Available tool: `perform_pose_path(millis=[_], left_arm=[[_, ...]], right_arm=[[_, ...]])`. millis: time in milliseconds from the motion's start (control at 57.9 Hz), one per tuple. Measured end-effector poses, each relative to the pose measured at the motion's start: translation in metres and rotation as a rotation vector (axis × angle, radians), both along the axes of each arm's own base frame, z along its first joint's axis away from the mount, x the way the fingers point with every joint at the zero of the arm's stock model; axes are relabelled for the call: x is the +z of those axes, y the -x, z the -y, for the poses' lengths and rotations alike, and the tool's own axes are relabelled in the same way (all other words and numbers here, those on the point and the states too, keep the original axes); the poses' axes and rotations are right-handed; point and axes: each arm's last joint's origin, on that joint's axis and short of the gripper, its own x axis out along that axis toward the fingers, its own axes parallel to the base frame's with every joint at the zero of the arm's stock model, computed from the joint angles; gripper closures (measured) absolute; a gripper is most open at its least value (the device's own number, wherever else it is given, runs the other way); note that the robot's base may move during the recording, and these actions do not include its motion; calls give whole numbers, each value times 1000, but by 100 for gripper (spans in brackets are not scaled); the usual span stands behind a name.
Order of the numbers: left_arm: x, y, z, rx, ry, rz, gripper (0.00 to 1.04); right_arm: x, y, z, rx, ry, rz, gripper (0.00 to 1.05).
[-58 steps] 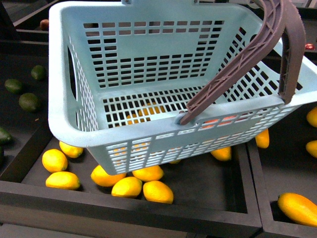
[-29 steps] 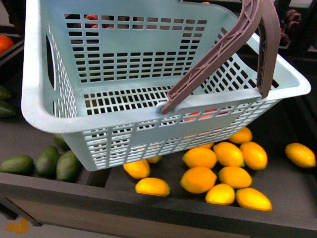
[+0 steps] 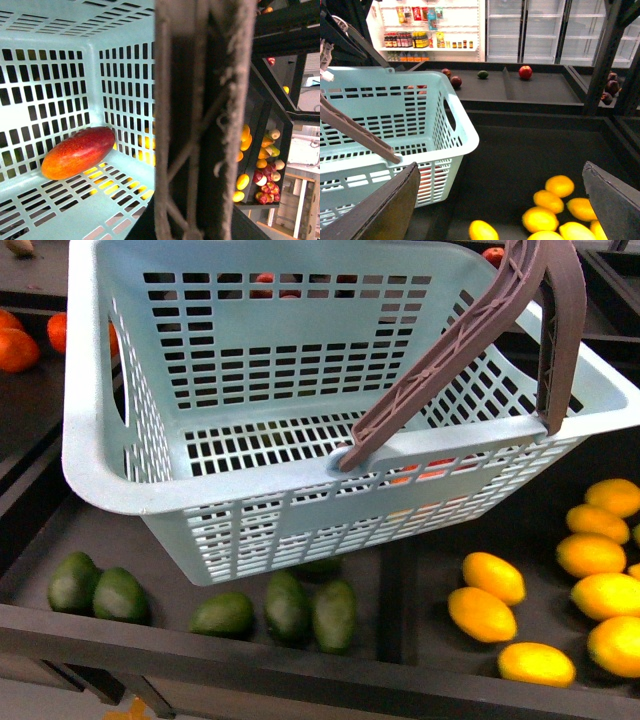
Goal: Pick mango and avocado into basket
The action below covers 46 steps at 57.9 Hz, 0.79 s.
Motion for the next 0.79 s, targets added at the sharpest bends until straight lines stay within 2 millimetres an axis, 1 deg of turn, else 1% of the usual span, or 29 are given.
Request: perform_pose_path(millis=[553, 657, 795], left_arm=[[1, 0, -1, 1, 0, 2, 99], [0, -5, -11, 37, -6, 2, 99], [1, -4, -10, 34, -29, 19, 99]], right_arm=[[0, 0, 0, 4, 0, 0, 8], [0, 0, 0, 5, 0, 1, 8], [0, 0, 0, 3, 1, 0, 8]])
